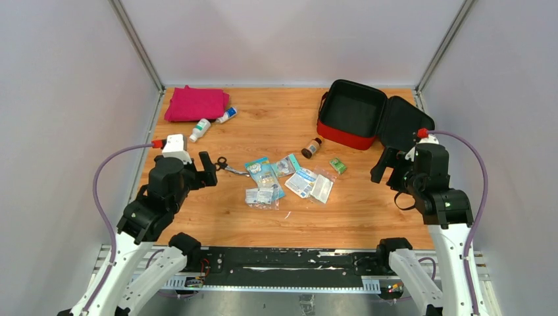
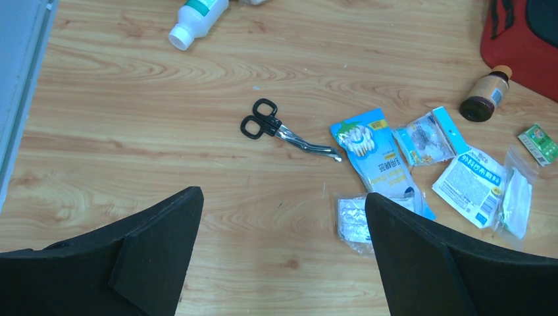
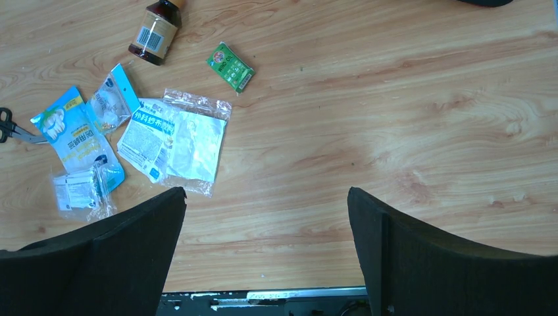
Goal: Organize the medicine kit
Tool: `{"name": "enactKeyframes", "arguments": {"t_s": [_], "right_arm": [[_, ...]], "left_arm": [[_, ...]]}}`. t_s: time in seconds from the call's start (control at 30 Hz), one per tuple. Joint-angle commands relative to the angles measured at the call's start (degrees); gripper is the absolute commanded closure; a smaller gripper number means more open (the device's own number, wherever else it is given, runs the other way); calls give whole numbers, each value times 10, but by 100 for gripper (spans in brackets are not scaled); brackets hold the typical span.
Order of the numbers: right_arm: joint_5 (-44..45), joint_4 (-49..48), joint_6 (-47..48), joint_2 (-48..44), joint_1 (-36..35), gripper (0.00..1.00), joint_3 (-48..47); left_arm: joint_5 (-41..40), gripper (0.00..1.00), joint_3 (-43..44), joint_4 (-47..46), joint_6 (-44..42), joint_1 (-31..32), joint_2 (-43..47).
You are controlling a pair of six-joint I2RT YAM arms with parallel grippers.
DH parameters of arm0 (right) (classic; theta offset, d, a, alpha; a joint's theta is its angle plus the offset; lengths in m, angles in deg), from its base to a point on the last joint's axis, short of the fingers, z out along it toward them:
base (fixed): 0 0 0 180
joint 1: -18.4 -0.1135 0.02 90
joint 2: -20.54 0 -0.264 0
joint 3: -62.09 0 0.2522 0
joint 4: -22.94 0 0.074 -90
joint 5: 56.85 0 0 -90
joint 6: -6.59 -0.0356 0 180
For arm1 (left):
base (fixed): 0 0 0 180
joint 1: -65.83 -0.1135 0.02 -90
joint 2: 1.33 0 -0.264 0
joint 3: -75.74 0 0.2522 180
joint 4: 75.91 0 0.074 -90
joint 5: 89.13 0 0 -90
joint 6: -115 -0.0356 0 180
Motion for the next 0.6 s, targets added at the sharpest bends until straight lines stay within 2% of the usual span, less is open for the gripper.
{"name": "enactKeyframes", "arguments": {"t_s": [0.0, 0.2, 0.37, 0.57], "right_arm": [[38, 16, -15, -4, -4, 1, 3], [48, 18, -49, -19, -3, 1, 30], [37, 36, -37, -16, -4, 1, 32], [-31, 46, -31, 5, -4, 2, 7]], "left_arm": [[-1, 0, -3, -7, -2, 3, 7], [4, 0, -3, -9, -2, 3, 6], [11, 0, -4, -10, -4, 3, -4], [18, 0, -5, -13, -5, 3, -18]]}}
